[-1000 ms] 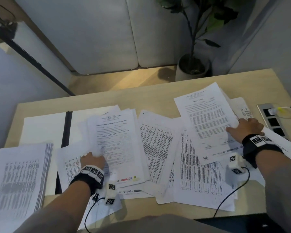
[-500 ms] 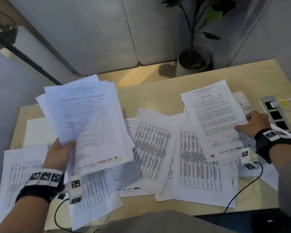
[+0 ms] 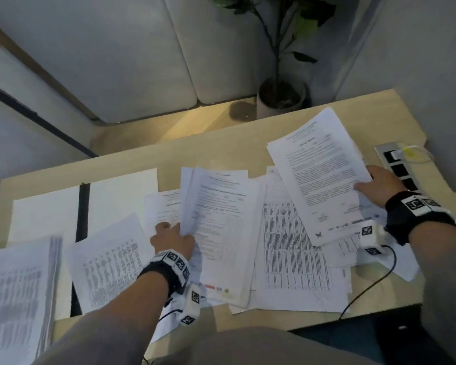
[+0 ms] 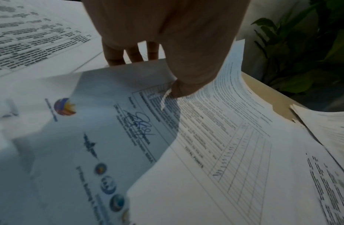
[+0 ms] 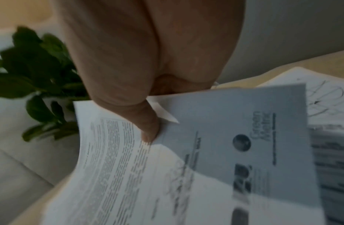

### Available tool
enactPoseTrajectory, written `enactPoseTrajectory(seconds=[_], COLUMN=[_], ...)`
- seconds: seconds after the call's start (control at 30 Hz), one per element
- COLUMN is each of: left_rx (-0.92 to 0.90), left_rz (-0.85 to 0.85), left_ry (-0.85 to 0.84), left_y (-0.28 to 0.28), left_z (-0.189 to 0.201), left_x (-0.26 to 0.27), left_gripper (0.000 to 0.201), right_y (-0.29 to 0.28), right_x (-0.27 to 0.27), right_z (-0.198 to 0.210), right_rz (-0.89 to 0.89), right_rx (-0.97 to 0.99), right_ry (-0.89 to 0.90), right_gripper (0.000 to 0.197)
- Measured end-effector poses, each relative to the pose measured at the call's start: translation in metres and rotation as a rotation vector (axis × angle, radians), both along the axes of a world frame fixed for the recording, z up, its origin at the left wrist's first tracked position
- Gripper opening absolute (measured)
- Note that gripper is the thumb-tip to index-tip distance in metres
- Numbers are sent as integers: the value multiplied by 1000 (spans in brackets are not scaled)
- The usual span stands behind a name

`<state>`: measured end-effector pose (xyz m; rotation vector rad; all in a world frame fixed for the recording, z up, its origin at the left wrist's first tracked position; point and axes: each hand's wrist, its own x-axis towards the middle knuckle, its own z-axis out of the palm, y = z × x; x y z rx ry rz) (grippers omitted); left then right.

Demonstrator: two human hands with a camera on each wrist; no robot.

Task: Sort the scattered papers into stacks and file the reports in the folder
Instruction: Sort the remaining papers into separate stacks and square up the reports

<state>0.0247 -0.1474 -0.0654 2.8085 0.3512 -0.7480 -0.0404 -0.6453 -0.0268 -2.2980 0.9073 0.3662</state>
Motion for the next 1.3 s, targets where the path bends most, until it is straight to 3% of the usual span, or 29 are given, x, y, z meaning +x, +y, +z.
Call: enactPoseTrajectory(seconds=[0.13,0.23,0.3,0.4,0.5,0.57,0.63,0.7,0.77,0.87,1.0,1.13,1.3], left_rx=[-169,-271,-339,-410,-357,-375,-431,-472,-513,-658,-798,-822,-895], left_rz=[3,19,83,203,143,113,86,69,56,209,286,218,289], left_ry=[19,-11,-28,-30,5,17,-20,-63,-109,-131,-67,17,33], left_y=[2,7,9,13,16,19,20,21,23,27,3,-42,-84], left_z=[-1,0,1,0,-3,-3,3,12,24,45,59,59,60], left_x=[1,3,-2,-9,-16,-19,-17,-16,-17,-26,-39,-55,-56], left_gripper=[13,7,32,53,33,26,15,18,20,36,38,35,35], right_y=[-2,10,33,81,119,130,123,98,65,22,-4,-13,-21], right_x=[-41,-74,-88,-101,-107,-106,-100,-90,-80,-71,-69,-70,-71], right_z=[32,29,15,-15,-38,-40,-37,-33,-31,-33,-43,-43,-43], right_rz=[-110,-191,-203,-138,-34,-23,-79,-164,-188,-165,-99,-121,-136], right_rx=[299,584,643,435,159,160,201,151,-16,-211,-222,-187,-172], right_ry=[-207,-293,-223,-55,55,66,49,19,67,234,350,342,346], right_gripper=[46,42,38,29,16,12,14,20,29,47,46,50,61])
